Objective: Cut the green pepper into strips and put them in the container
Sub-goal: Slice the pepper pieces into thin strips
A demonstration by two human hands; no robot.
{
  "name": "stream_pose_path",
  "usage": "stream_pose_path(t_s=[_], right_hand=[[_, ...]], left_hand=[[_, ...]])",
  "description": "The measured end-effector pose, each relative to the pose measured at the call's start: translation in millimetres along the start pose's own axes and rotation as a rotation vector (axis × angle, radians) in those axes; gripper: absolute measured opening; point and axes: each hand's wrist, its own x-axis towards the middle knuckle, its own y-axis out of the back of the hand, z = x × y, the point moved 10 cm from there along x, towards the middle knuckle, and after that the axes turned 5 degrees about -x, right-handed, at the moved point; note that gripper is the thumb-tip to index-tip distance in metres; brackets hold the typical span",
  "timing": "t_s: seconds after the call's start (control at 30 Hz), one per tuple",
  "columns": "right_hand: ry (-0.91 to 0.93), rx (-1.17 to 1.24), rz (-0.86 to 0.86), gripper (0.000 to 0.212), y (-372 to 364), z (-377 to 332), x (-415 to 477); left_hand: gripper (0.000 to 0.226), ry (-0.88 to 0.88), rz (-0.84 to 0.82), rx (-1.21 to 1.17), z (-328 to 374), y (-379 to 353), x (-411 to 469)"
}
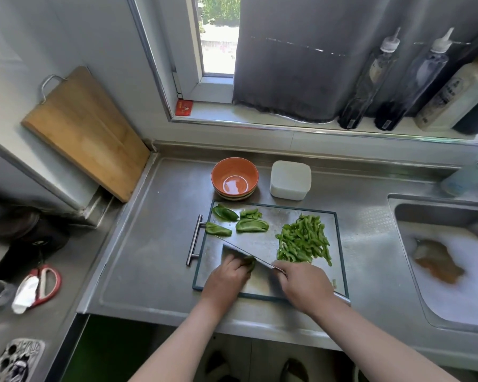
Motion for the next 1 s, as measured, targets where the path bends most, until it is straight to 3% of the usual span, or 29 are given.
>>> stream_pose_path(t_s=[0.2, 0.5, 0.77, 1.0], right_hand=[[0.085, -0.094, 0.026, 0.023, 2, -11, -5], [0.09, -0.097, 0.034, 0.022, 5, -6, -2], [0.083, -0.046, -0.036, 0.023, -9, 1, 0], [0.064, 0.048, -0.184, 0.025, -20, 2, 21]], left_hand=[[0.038, -0.002, -0.058, -0.049, -7, -6, -3], [0.04, -0.116, -0.018, -0.116, -5, 2, 1], [0.032, -0.109, 0.002, -0.152, -11, 0, 0], [0.013, -0.078, 0.021, -0.2, -17, -4, -2]])
